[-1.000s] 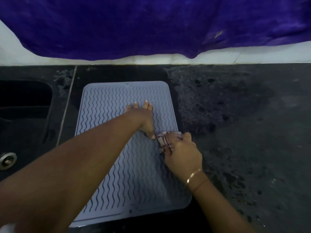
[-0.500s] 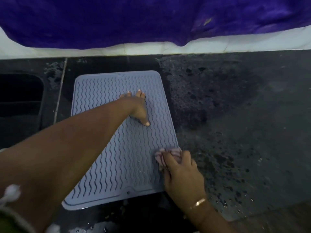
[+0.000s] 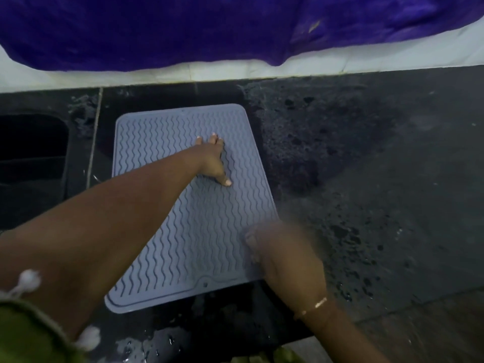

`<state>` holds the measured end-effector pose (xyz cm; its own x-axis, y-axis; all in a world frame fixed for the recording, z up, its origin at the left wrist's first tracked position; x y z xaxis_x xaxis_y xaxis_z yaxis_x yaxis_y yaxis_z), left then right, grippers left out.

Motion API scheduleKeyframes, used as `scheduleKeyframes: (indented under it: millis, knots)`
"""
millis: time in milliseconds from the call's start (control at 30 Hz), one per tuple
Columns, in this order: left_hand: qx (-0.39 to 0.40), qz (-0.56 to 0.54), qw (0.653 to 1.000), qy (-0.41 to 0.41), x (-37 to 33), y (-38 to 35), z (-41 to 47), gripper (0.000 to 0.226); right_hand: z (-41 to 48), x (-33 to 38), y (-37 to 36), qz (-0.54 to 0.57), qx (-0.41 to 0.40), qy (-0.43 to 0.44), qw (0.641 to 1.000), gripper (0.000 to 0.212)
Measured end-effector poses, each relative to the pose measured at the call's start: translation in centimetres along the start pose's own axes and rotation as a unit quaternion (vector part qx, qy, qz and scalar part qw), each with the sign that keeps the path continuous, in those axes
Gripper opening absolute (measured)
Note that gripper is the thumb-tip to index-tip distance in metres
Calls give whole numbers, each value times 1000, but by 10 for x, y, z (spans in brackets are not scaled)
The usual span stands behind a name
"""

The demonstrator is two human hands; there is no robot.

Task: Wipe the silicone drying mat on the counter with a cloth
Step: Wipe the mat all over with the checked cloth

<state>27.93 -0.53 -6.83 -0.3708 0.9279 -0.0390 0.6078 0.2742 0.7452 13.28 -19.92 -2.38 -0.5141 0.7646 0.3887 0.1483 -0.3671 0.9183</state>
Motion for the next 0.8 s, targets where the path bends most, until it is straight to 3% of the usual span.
scheduleKeyframes:
  millis: [100,233,333,500,567,667,800]
  knots:
    - [-1,-6,1000,-1,-1,-1,1,120,1,-6,5,12,-2,-23,1000,39]
    - [-5,-9,1000,-2,-2,-2,0,121,72,-10,16,38,-71,-34,996,33]
    - [-1,-14,1000,-7,-1,-1,-4,119,121,-16,1,18,-20,-45,999,37]
    - [-1,-21,1000,-17,-2,0,-5,115,51,-2,-6,-47,13,4,999,44]
    - [-38,-13,998,-39,-6,-1,-10,104,6,7,-3,-44,10,6,999,46]
    - [-105,34,984,-142,-30,-27,-32,72,-15,1,-3,-32,20,-15,999,42]
    - [-51,-34,986,-154,-30,-49,-42,60,45,-21,4,29,-22,-52,998,26]
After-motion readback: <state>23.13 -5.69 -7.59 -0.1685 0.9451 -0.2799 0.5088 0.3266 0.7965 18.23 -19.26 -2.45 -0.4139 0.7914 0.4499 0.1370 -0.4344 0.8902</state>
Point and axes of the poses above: each hand's wrist, its own z-axis towards the middle knuckle, its own y-axis out of the back of the hand, x = y × z, the point moved 10 cm from there along z, towards the middle knuckle, and after that the axes turned 12 degrees about y, right-handed, at the moved point
